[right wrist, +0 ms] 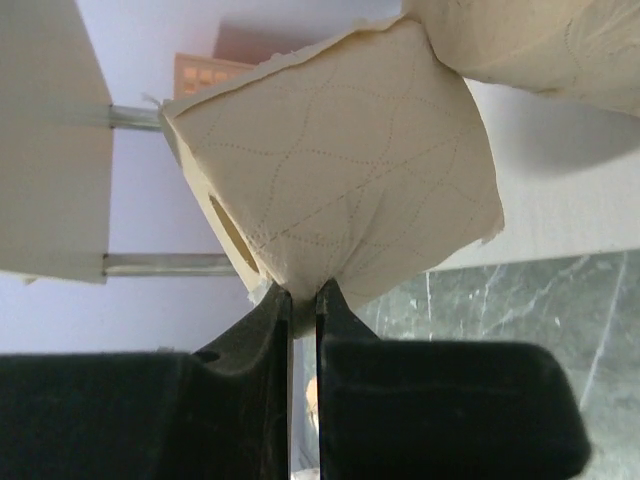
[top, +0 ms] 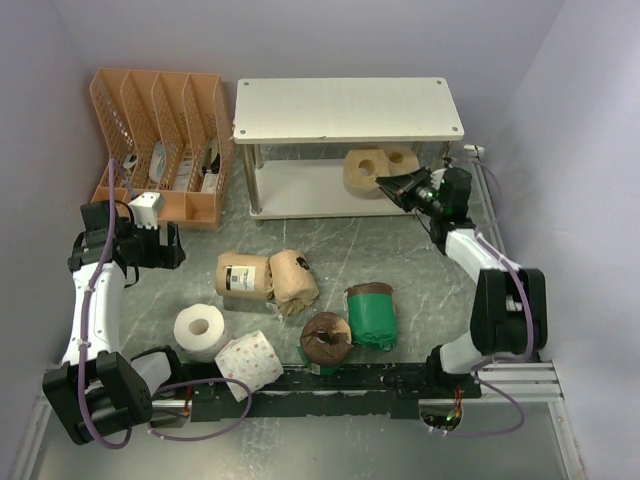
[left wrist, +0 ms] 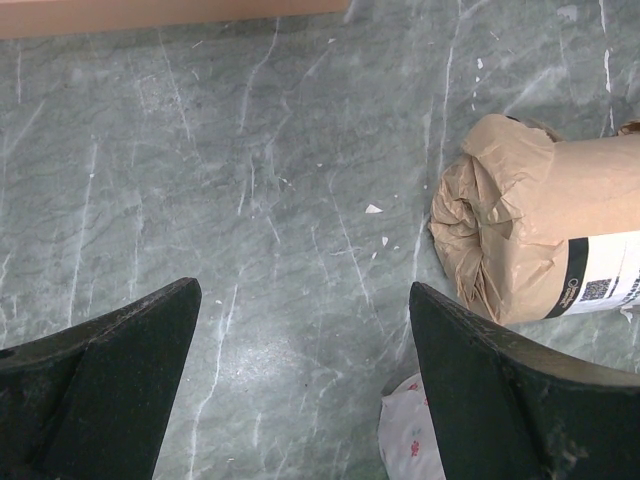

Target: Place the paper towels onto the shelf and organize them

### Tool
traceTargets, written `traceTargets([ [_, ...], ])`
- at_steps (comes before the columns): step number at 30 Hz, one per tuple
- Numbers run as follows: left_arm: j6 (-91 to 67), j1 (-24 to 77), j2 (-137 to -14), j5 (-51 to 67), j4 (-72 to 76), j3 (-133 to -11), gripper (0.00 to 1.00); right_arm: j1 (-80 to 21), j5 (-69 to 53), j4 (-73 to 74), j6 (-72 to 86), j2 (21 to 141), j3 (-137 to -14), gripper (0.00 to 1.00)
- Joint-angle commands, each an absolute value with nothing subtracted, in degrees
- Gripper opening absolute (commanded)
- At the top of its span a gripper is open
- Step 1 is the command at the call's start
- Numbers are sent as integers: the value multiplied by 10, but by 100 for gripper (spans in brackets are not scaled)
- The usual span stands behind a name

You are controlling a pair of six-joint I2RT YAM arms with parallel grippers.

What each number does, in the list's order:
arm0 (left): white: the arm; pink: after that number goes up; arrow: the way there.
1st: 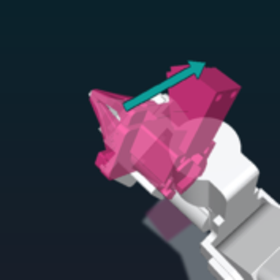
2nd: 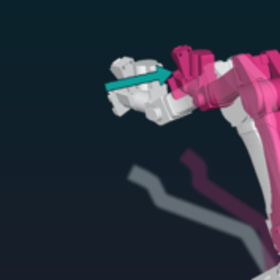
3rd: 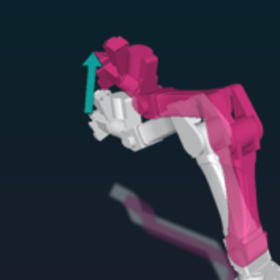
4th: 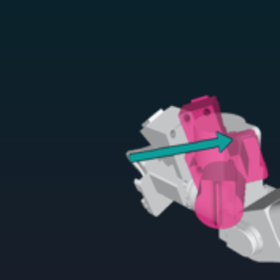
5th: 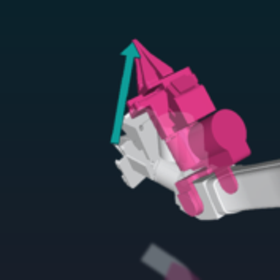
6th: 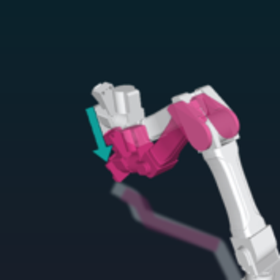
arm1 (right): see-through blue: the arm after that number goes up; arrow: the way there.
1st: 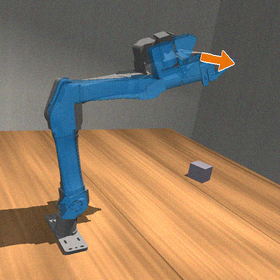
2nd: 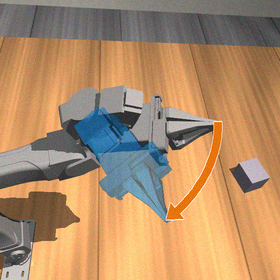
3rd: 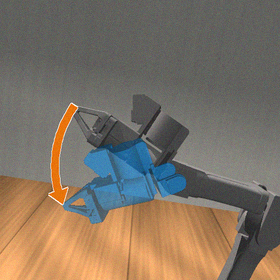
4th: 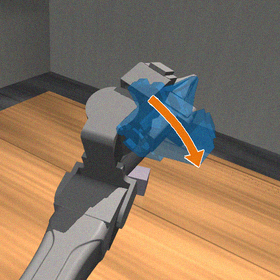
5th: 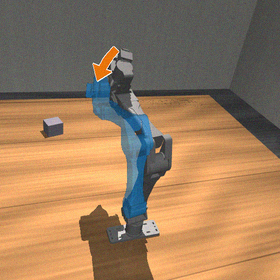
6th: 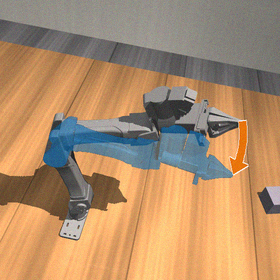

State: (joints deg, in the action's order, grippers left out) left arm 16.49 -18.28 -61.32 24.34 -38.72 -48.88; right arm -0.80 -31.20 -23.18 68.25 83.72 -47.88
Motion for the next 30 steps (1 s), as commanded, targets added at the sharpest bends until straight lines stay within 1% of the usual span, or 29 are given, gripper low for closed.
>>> traceTargets([
  [1, 164, -187, -608, 237, -370, -491, 97, -46, -328, -243, 695, 908, -535, 0],
  [6, 161, -189, -596, 232, -365, -489, 97, -84, -293, -253, 685, 925, -548, 0],
  [11, 166, -189, -602, 238, -369, -490, 97, -92, -270, -275, 677, 935, -547, 1],
  [13, 167, -189, -604, 240, -370, -491, 97, -92, -259, -286, 674, 938, -545, 18],
  [14, 167, -189, -604, 241, -371, -491, 97, -92, -254, -288, 672, 939, -545, 24],
  [17, 167, -189, -602, 242, -370, -491, 97, -92, -241, -315, 677, 944, -541, 33],
  [18, 167, -188, -602, 241, -370, -491, 97, -92, -237, -320, 677, 944, -541, 38],
  [19, 167, -188, -601, 242, -370, -491, 97, -92, -232, -324, 677, 944, -539, 50],
  [21, 168, -188, -600, 242, -370, -491, 97, -92, -228, -343, 678, 941, -531, 97],
  [22, 168, -188, -600, 242, -370, -491, 97, -92, -231, -356, 676, 932, -525, 100],
  [24, 168, -188, -600, 243, -371, -492, 97, -87, -247, -363, 651, 913, -517, 100],
  [26, 168, -188, -598, 242, -371, -491, 97, -79, -297, -346, 599, 884, -521, 100],
  [27, 168, -189, -598, 243, -371, -491, 97, -76, -327, -313, 557, 868, -529, 100],
  [28, 168, -188, -596, 242, -371, -490, 97, -74, -365, -270, 483, 851, -547, 100],
  [30, 163, -188, -591, 233, -372, -494, 97, -74, -398, -149, 352, 814, -569, 100],
])
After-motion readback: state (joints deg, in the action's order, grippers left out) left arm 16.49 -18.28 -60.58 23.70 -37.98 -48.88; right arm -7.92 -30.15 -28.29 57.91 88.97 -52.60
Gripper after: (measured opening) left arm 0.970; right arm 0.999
